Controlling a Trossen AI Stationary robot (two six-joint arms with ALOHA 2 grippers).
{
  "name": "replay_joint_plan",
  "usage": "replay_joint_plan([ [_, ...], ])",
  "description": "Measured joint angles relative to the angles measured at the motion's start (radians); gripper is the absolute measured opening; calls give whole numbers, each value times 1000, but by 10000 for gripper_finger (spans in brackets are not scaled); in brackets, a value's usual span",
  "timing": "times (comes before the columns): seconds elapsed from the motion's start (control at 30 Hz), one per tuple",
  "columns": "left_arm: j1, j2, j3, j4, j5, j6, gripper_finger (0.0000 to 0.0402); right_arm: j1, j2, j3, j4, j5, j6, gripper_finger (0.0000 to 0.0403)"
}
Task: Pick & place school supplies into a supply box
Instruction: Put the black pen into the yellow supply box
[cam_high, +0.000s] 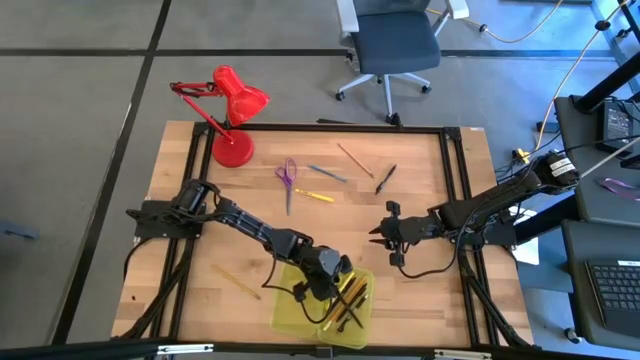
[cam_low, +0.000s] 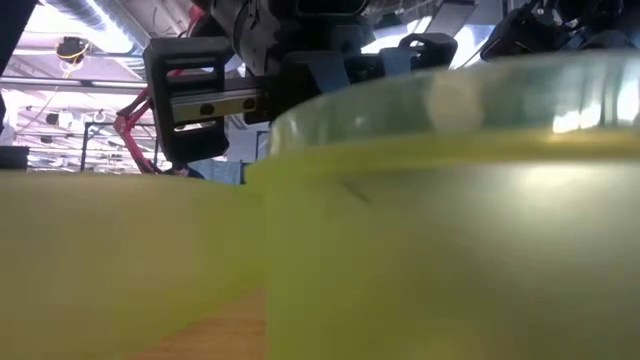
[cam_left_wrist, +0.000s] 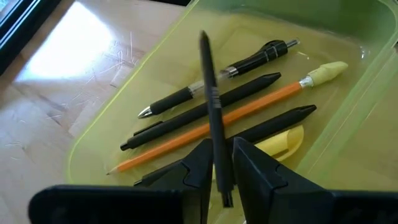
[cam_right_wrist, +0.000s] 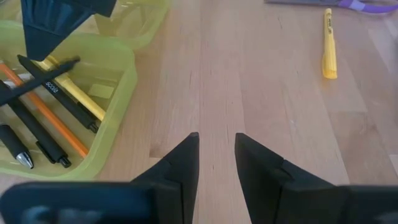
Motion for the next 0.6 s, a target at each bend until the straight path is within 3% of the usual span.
replay_joint_plan([
  [0.17, 0, 0, 0, 0, -36, -3, 70, 0, 0, 0, 0, 0, 16, 107],
  [0.33, 0, -53, -2, -29, -244, -157, 81, -18, 0, 0, 3, 10, 221, 107],
  [0.43, 5, -114, -2, -85, -362, -210, 86, -39, 0, 0, 3, 11, 255, 107],
  [0.6, 39, -218, -1, -259, -415, -297, 93, -124, -5, 0, 3, 10, 358, 107],
])
